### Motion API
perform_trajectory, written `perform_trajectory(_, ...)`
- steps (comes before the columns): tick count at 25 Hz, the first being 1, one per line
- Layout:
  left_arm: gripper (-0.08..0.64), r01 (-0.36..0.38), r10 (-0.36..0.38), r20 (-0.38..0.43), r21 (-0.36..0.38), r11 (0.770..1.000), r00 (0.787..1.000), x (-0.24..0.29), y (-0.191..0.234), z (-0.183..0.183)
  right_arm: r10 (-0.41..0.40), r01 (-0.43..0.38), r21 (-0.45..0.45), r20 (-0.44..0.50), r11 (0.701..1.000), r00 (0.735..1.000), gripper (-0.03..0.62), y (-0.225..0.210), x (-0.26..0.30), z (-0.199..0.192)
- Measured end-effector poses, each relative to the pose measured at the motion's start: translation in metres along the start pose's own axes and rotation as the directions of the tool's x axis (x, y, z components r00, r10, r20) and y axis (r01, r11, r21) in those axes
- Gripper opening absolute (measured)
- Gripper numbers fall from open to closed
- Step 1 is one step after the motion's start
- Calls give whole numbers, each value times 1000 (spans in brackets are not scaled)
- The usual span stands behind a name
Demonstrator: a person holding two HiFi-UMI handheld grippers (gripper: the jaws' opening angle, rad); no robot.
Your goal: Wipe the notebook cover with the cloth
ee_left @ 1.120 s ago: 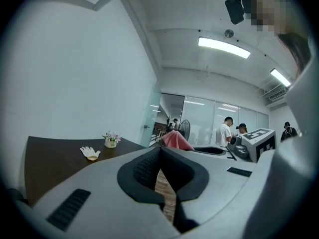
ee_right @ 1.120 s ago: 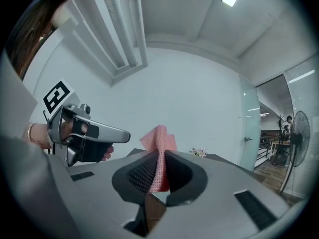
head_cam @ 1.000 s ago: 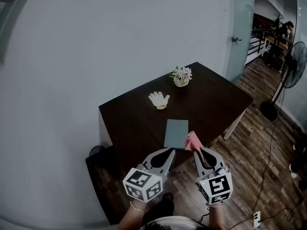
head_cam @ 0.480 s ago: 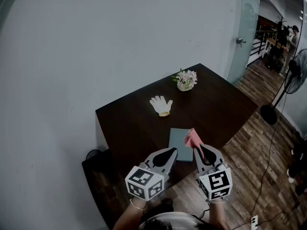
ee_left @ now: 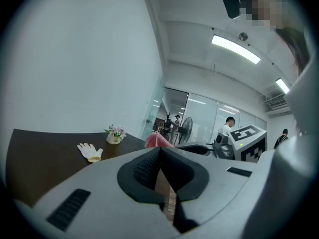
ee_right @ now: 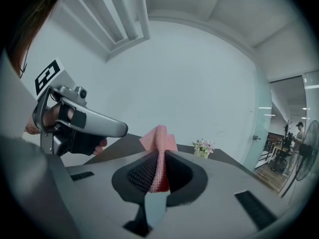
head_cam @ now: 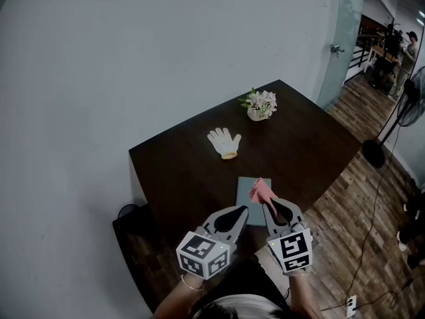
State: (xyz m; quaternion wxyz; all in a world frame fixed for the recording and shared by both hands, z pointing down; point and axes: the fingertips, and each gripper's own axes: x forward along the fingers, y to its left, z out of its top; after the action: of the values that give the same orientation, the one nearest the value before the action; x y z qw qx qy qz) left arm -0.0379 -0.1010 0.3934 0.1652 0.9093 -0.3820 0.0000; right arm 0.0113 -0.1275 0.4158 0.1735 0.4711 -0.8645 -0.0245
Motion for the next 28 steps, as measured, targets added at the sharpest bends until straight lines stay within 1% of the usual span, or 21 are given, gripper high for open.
perform_trajectory(3, 18, -18, 18, -5, -5, 1000, 1000, 10, 11, -1, 24, -25, -32, -29, 999, 999, 38, -5, 20, -11)
perform_trajectory(7, 18, -57, 57, -39, -4, 998, 998, 29, 29, -13, 79, -83, -66, -63, 994, 995, 38, -12, 49, -24)
perform_trajectory(13, 18, -103, 101, -68, -34, 994, 993, 60, 52, -31, 151, -168, -148, -123, 975, 981, 38, -26, 88, -46)
perform_trajectory(17, 18, -137, 133, -95, -45, 990, 987, 77, 70, -48, 204, -231, -181, -158, 956, 966, 38, -28, 112, -63)
perform_trajectory(22, 18, -180, 168, -153, -66, 982, 974, 88, 97, -79, 253, -297, -219, -209, 930, 945, 40, -27, 143, -87)
perform_trajectory(28, 18, -197, 171, -234, -92, 976, 957, 94, 120, -118, 297, -376, -288, -283, 881, 912, 40, -19, 176, -114)
